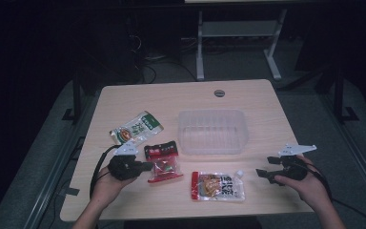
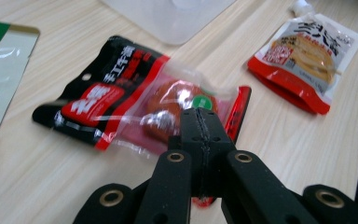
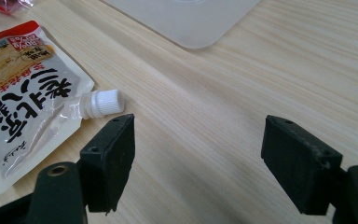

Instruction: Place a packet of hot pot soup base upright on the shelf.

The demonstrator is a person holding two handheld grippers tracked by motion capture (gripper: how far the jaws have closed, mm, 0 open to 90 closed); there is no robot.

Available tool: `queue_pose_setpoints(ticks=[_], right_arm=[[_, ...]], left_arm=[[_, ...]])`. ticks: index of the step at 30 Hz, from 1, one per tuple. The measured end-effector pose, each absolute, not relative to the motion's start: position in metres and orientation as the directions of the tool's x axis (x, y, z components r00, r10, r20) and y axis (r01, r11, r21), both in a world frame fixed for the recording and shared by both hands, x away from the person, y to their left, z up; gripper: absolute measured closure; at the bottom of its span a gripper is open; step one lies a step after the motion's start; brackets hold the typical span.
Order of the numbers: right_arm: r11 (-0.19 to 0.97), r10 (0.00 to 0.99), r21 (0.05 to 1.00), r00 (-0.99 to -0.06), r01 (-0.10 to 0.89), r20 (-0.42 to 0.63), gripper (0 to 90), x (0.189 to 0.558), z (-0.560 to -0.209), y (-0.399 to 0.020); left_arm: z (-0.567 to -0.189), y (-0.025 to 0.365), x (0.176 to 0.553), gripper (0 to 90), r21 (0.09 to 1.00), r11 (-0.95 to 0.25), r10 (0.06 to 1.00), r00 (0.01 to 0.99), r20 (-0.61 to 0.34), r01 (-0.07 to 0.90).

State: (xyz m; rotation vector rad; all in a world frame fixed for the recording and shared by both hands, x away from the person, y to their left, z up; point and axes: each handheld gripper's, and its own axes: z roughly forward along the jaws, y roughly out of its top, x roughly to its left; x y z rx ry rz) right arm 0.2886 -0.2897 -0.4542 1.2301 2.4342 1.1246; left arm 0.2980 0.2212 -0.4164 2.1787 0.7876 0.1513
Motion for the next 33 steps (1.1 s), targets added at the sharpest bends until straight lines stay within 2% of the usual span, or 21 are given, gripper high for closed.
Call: queue_pose_setpoints(ticks=[20,29,33], right_arm=[[0.353,0.763,0.708,-0.626,0.612,0.161,25.4,0.288,-0.455,-0.294],[0.348,0.769,0.706,-0.619,0.616,0.161,25.2,0.287,-0.456,-0.297],[0.342,0.772,0.709,-0.615,0.617,0.163,25.2,0.287,-0.455,-0.298]], left_arm=[[-0.432,0.163,0.332,89.6,0.701,-0.544,0.536,0.834,-0.133,0.461],[-0.445,0.15,0.329,89.6,0.64,-0.626,0.494,0.862,-0.117,0.446],[-0.446,0.15,0.326,89.6,0.635,-0.623,0.496,0.858,-0.131,0.457]])
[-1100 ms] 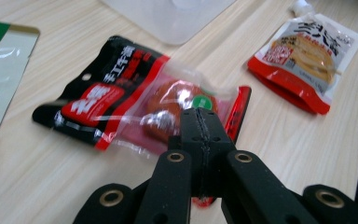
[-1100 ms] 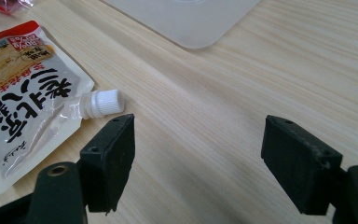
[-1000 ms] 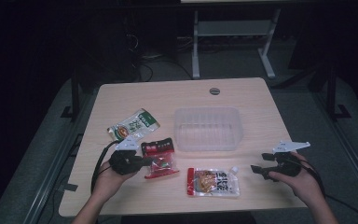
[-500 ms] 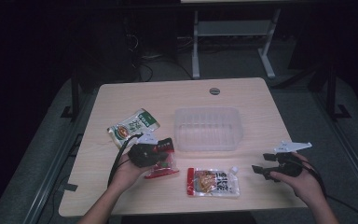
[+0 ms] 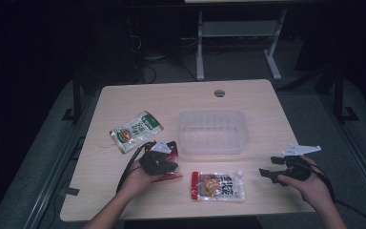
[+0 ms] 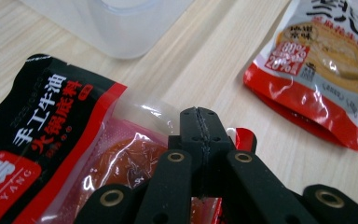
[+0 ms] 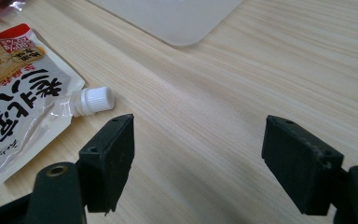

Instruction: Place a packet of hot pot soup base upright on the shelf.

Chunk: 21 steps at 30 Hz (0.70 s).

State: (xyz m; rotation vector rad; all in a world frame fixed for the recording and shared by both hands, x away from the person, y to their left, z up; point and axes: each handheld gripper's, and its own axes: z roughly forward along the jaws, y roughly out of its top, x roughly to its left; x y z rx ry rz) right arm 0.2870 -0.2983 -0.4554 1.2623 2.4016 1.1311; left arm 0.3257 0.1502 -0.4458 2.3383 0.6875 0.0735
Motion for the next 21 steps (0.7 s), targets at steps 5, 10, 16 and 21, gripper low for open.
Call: queue_pose_setpoints(ticks=[5,10,16,21], right_arm=[[0.348,0.772,0.703,-0.615,0.62,0.161,25.0,0.287,-0.457,-0.298],[0.34,0.772,0.706,-0.613,0.622,0.168,25.0,0.287,-0.457,-0.299],[0.341,0.772,0.705,-0.613,0.621,0.167,24.9,0.288,-0.458,-0.299],[0.345,0.774,0.702,-0.612,0.623,0.162,24.8,0.287,-0.457,-0.299]], left_arm=[[-0.445,0.155,0.322,89.6,0.626,-0.629,0.499,0.857,-0.129,0.461],[-0.445,0.162,0.317,89.6,0.624,-0.615,0.509,0.847,-0.152,0.482],[-0.445,0.175,0.309,89.6,0.614,-0.612,0.516,0.84,-0.168,0.498],[-0.445,0.185,0.307,89.6,0.609,-0.603,0.529,0.83,-0.178,0.515]])
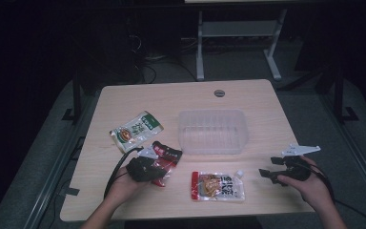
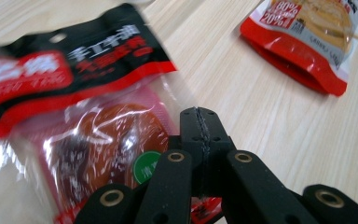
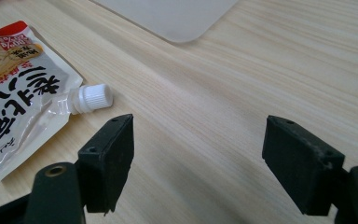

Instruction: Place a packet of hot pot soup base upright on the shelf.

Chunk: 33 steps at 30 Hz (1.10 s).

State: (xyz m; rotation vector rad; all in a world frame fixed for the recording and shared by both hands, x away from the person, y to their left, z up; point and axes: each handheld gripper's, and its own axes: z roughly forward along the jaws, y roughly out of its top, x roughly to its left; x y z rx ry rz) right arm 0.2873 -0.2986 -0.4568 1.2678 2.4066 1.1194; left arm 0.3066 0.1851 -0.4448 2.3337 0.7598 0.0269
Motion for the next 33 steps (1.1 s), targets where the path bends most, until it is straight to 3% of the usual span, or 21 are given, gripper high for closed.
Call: queue_pose_setpoints(ticks=[15,33], right_arm=[[0.343,0.779,0.702,-0.606,0.624,0.158,24.8,0.286,-0.456,-0.299],[0.353,0.763,0.685,-0.62,0.637,0.183,24.9,0.287,-0.456,-0.293]], left_arm=[[-0.444,0.235,0.294,89.6,0.593,-0.57,0.609,0.777,-0.16,0.569],[-0.428,0.252,0.306,89.6,0.648,-0.535,0.629,0.768,-0.124,0.543]])
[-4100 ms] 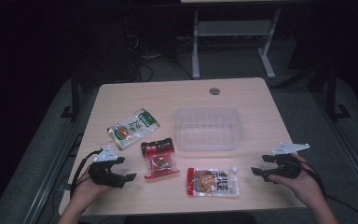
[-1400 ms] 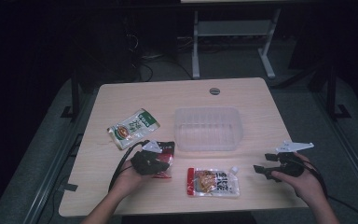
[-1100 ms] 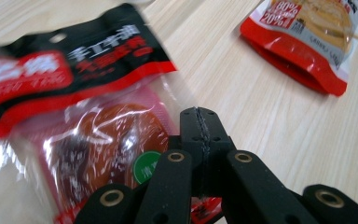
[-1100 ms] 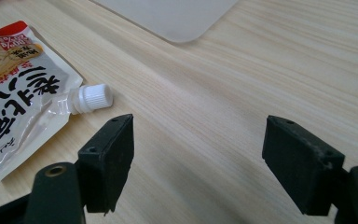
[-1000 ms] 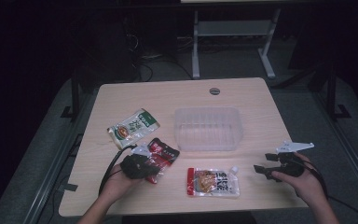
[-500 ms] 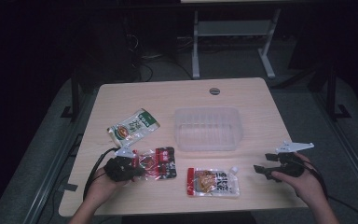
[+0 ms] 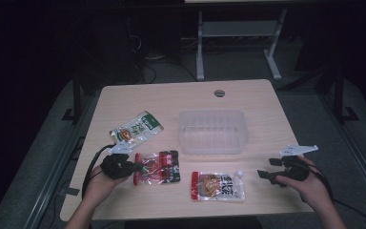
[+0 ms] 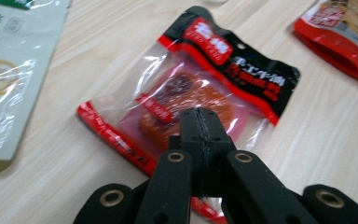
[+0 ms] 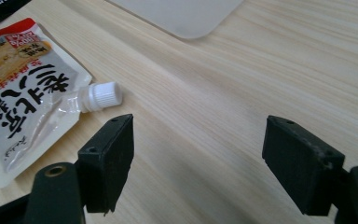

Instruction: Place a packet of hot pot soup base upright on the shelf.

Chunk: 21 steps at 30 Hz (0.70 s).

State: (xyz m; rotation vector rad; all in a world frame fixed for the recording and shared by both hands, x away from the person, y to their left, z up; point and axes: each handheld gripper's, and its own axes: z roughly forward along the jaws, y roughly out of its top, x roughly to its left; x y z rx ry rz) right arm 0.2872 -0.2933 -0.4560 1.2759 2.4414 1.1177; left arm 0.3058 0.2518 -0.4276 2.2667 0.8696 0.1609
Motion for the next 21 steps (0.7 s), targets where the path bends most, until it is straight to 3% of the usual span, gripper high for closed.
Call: queue_pose_setpoints(ticks=[9,14,18,21], right_arm=[[0.359,0.753,0.669,-0.626,0.651,0.205,28.6,0.283,-0.445,-0.281],[0.343,0.725,0.666,-0.637,0.663,0.26,22.3,0.282,-0.433,-0.267],[0.361,0.68,0.668,-0.674,0.65,0.289,31.2,0.285,-0.427,-0.251],[0.384,0.666,0.666,-0.692,0.639,0.28,33.1,0.289,-0.425,-0.239]], left_arm=[[-0.431,0.26,0.314,89.5,0.647,-0.529,0.655,0.749,-0.101,0.55],[-0.434,0.262,0.317,89.5,0.639,-0.528,0.663,0.742,-0.101,0.559],[-0.435,0.26,0.318,89.5,0.633,-0.534,0.67,0.737,-0.087,0.56],[-0.436,0.26,0.318,89.5,0.632,-0.53,0.677,0.731,-0.086,0.565]])
